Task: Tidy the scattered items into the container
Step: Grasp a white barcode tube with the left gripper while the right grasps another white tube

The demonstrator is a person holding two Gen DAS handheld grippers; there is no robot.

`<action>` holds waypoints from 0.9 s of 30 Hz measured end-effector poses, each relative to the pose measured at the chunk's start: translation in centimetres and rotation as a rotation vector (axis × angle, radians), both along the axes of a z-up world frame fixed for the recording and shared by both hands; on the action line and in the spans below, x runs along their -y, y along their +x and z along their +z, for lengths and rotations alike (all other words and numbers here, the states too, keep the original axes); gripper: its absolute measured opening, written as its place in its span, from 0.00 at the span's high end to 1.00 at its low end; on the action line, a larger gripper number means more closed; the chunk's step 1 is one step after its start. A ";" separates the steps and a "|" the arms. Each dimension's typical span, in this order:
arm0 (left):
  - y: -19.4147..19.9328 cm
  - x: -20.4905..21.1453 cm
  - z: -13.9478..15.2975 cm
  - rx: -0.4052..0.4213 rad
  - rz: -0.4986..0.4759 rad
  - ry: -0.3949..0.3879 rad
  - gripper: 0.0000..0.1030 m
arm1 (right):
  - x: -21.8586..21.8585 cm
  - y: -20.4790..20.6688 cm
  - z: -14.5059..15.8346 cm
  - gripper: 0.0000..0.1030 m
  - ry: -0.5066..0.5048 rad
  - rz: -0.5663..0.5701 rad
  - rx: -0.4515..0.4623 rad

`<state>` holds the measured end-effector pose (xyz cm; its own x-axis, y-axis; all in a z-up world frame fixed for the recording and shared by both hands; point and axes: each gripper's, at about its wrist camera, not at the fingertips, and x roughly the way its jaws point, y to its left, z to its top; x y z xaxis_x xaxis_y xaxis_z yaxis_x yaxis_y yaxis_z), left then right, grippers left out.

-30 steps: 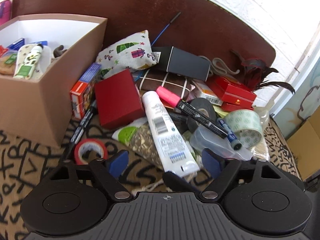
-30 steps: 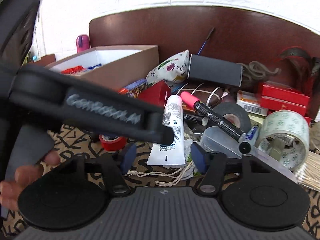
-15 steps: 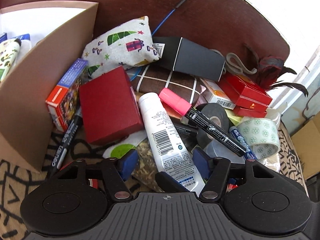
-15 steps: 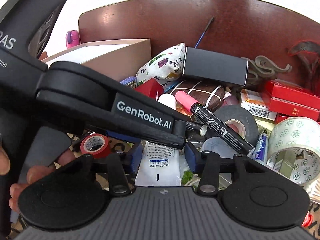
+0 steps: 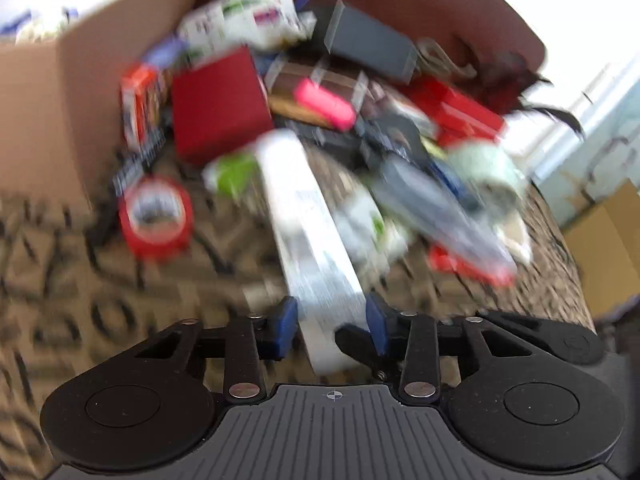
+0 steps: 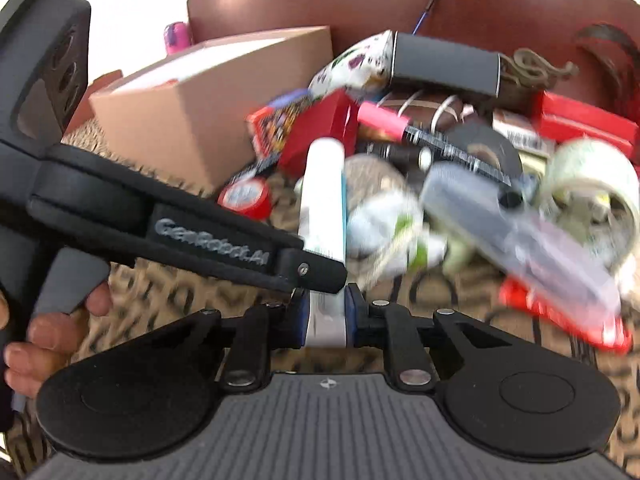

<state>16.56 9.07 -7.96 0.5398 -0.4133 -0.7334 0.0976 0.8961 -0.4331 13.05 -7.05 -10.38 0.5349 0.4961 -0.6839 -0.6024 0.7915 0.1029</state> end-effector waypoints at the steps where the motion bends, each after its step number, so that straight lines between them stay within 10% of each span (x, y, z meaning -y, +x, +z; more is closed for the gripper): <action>1: -1.0 0.1 -0.1 -0.015 -0.002 -0.017 0.57 | 0.2 -0.9 -0.1 0.79 0.002 0.007 -0.016; 4: -3.3 0.3 -0.2 -0.023 -0.017 -0.001 0.54 | 0.7 -3.1 -0.3 0.79 0.025 0.027 -0.059; 11: -2.3 -2.8 1.1 0.031 0.171 -0.035 0.15 | 0.7 -2.9 0.8 0.64 0.020 -0.007 0.052; 27: 4.2 -3.6 -1.1 0.002 0.213 0.015 0.15 | -4.5 4.3 -1.5 0.55 -0.015 0.113 0.044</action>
